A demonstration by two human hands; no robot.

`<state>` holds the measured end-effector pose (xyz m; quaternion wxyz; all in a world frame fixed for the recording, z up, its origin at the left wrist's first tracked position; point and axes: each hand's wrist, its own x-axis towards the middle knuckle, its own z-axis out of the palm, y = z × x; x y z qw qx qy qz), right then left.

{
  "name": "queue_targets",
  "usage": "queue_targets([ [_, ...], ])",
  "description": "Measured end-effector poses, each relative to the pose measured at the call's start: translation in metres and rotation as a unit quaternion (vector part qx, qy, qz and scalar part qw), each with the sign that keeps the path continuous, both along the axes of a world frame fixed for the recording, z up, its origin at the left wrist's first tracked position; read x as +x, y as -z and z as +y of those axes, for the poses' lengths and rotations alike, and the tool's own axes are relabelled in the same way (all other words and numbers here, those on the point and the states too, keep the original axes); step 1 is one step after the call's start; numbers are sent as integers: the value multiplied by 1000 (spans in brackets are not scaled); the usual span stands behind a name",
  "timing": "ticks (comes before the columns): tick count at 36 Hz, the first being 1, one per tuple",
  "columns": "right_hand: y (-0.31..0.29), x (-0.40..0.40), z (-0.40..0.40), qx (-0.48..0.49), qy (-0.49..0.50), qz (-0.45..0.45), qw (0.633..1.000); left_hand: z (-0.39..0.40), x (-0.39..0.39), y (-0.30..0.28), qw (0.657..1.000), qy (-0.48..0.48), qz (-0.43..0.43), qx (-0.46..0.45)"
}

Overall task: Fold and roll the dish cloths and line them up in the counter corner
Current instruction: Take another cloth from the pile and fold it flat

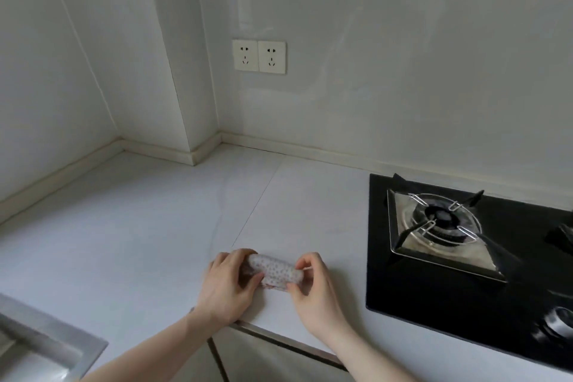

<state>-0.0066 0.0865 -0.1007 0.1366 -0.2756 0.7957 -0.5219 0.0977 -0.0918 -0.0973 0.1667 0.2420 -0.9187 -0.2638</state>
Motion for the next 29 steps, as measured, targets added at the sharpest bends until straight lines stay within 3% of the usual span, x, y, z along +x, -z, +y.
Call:
queue_targets([
  [2, -21, -1, 3, 41, -4, -71, 997, 9, 2, -18, 997, -16, -53, 57],
  [4, -51, 5, 13, 94, -20, -144, 985, 26, 12, -46, 980, -39, -83, 177],
  [10, -148, 43, 79, 162, -44, -222, 960, 90, 61, -147, 911, -53, -26, 408],
  [13, -182, 63, 118, 176, -51, -261, 948, 110, 87, -182, 883, -26, -43, 467],
  [25, -259, 90, 228, 104, 117, -247, 956, 178, 35, -247, 860, 164, -117, 469],
  [29, -275, 87, 264, 70, 162, -242, 954, 212, 2, -260, 873, 216, -122, 419],
])
